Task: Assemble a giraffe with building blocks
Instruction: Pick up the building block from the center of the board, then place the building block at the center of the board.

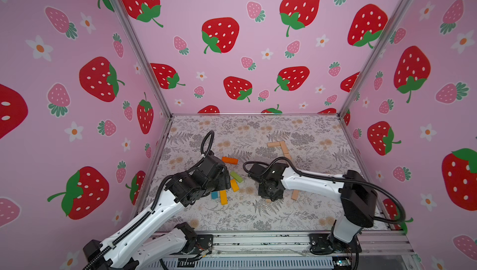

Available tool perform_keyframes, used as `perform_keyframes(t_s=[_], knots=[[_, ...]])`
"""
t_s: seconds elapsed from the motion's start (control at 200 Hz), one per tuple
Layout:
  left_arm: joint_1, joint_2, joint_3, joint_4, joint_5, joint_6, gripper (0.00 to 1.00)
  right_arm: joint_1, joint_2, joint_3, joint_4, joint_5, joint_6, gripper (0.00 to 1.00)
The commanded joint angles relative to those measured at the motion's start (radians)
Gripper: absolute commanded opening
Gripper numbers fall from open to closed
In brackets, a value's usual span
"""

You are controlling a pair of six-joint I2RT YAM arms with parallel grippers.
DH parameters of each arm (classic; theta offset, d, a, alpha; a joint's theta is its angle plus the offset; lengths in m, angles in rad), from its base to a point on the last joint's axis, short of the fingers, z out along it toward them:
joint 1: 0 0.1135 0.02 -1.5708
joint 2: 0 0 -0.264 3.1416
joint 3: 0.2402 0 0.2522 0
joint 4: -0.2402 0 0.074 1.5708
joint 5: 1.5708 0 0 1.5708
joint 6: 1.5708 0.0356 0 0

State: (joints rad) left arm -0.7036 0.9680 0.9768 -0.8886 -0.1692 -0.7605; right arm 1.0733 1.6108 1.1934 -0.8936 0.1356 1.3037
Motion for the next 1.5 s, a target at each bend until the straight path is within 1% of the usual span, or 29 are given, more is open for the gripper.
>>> perform_keyframes(t_s=[0.0,0.09,0.16,0.29,0.425,0.565,0.715,0.931,1.061,1.206,1.331,1.491], knots=[[0.000,0.034,0.013,0.063,0.041,-0.012,0.81,-0.100,-0.178,-0.046,-0.138,0.110,0.060,0.18],[-0.014,0.078,0.013,0.114,0.080,-0.010,0.82,-0.202,-0.291,-0.064,-0.224,0.165,0.009,0.17],[-0.036,0.125,0.028,0.140,0.091,-0.001,0.83,-0.292,-0.358,-0.088,-0.278,0.174,-0.059,0.15],[-0.081,0.207,0.055,0.192,0.111,0.011,0.84,-0.461,-0.473,-0.174,-0.317,0.134,-0.159,0.15],[-0.095,0.277,0.065,0.244,0.147,0.021,0.84,-0.629,-0.560,-0.276,-0.325,0.051,-0.202,0.15],[-0.096,0.325,0.074,0.276,0.174,0.036,0.84,-0.790,-0.585,-0.360,-0.273,-0.025,-0.259,0.15],[-0.096,0.365,0.095,0.285,0.184,0.056,0.84,-0.917,-0.510,-0.412,-0.181,-0.080,-0.331,0.16],[-0.086,0.398,0.108,0.295,0.191,0.079,0.84,-1.037,-0.393,-0.414,-0.087,-0.087,-0.413,0.16],[-0.071,0.408,0.111,0.301,0.201,0.093,0.84,-1.101,-0.341,-0.420,-0.051,-0.092,-0.432,0.17],[-0.049,0.417,0.112,0.307,0.215,0.106,0.84,-1.176,-0.327,-0.445,0.004,-0.123,-0.350,0.19],[-0.035,0.423,0.109,0.312,0.227,0.116,0.84,-1.187,-0.312,-0.431,0.041,-0.115,-0.254,0.21],[-0.022,0.415,0.099,0.316,0.231,0.122,0.84,-1.189,-0.261,-0.420,0.083,-0.097,-0.197,0.22]])
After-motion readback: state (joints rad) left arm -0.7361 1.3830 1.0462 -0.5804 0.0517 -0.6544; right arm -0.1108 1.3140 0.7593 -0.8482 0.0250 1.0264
